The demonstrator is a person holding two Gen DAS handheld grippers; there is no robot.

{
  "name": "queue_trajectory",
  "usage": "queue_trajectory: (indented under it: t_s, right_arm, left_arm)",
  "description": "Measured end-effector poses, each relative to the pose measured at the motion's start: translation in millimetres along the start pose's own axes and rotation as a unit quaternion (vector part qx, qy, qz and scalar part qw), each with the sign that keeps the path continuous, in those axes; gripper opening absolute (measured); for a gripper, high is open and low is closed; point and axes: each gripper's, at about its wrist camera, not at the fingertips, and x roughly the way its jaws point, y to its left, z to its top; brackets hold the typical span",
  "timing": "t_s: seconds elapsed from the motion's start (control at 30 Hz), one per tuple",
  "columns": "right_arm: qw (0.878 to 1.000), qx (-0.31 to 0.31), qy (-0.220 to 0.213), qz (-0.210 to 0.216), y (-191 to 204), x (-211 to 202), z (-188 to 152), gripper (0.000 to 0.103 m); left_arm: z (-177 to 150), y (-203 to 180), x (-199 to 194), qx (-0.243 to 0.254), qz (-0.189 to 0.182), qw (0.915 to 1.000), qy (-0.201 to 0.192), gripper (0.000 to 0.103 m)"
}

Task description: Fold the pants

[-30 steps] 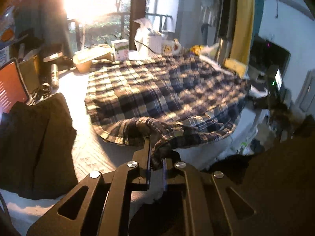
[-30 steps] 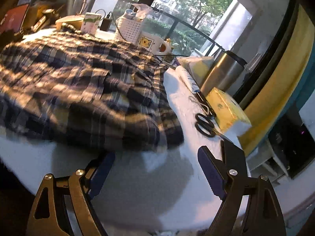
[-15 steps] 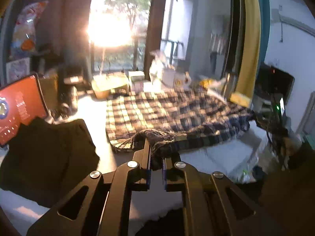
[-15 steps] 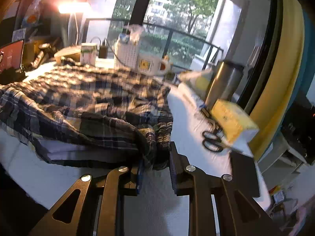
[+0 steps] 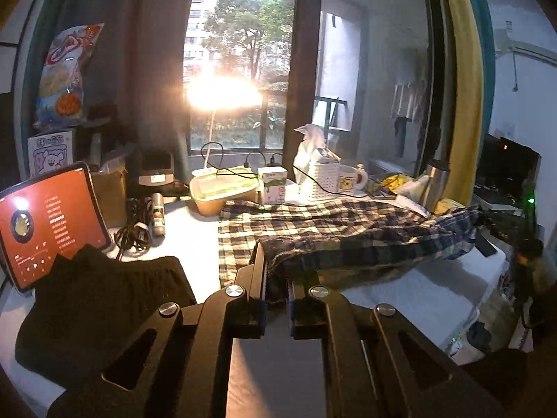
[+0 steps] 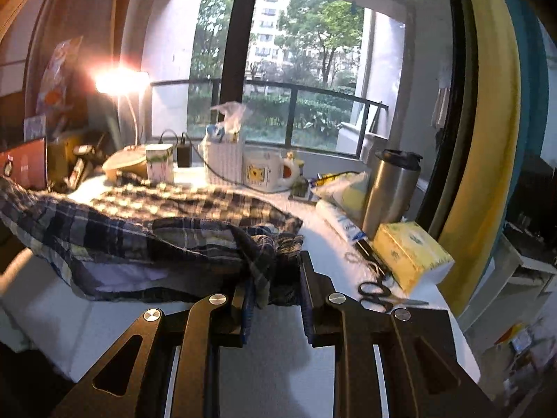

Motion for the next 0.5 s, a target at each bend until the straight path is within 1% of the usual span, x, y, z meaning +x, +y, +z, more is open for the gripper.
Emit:
queue_trajectory:
  t_s: [0.5]
  right_arm:
    - [0.999, 0.035, -0.022, 0.001, -14.9, 41.9, 48.7, 0.023]
  left_arm:
    - [57.1, 13.5, 58.9, 0.024, 0.015, 0.9994, -0.020, 0.007]
